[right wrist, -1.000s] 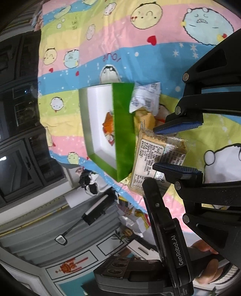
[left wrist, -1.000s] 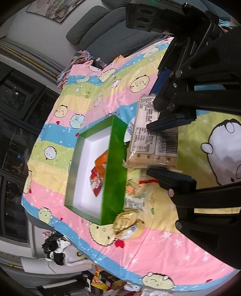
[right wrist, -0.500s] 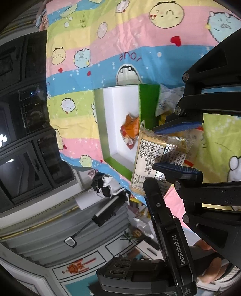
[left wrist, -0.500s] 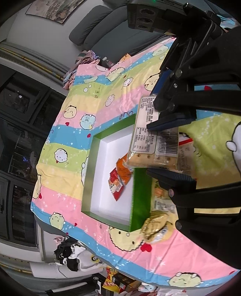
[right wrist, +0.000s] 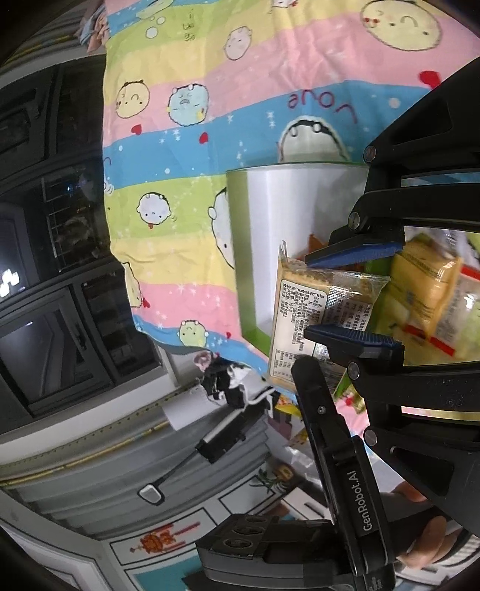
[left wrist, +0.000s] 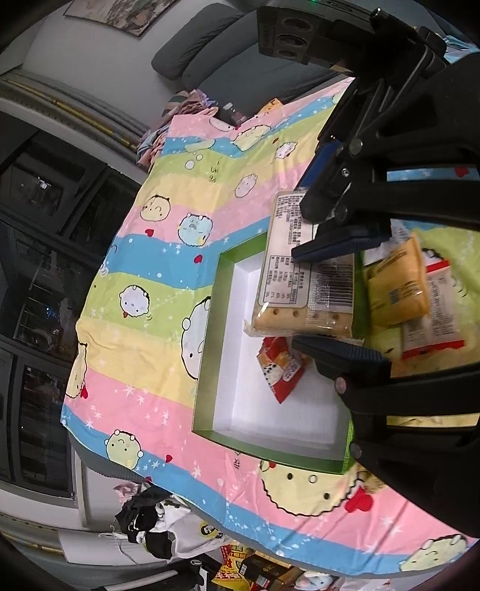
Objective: Organize snacks
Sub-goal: 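Carry the biscuit packet over the green box with the left gripper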
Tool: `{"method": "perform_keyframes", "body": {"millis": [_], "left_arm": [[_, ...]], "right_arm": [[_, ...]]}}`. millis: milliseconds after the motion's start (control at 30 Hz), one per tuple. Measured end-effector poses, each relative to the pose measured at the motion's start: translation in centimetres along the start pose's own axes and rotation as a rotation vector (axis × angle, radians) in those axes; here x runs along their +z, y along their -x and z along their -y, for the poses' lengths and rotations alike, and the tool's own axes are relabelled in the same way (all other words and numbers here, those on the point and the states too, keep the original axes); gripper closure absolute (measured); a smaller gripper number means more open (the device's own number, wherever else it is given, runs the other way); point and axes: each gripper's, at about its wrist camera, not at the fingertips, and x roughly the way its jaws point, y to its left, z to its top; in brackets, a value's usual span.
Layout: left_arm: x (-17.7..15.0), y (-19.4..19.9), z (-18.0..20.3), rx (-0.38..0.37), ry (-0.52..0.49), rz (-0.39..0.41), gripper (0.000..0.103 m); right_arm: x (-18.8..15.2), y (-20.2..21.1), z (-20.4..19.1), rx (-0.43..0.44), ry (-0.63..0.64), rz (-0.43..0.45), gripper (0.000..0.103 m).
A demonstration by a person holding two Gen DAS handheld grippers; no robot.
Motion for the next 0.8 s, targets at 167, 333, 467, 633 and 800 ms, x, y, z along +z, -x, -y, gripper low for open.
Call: {"method": "perform_keyframes", "body": {"millis": [167,333,467,633,800], "left_arm": [[0.6,-2.1,-1.3,0.002,0.032,-0.029,0.062],[0.5,-4.7,-2.8,0.006,0.074,-0.087,0.061],[0.3,-6.7,-3.9,0.011,0.116,-0.145,0.061],[0.0,-7.9,-4.3,0.021,0.136,-0.178,0.061],[0.1,-8.2,-4.4,0.035,0.144,-0.185,0.058]], "right_arm": [[0.6,-2.4,0.7,-0.01,-0.001,-0.029,0.069],[0.4,-4.9,1.6,-0.017,-0.012,-0.078,0.069],[0.0,-7.0,2.6,-0.026,-0.031,-0.128,0.069],[-0.4,-8.3,3.2,-0.043,-0.044,-0.165,0.069],[-0.3,-8.8,3.3,-0.052,-0.05,-0.178,0.069]]}}
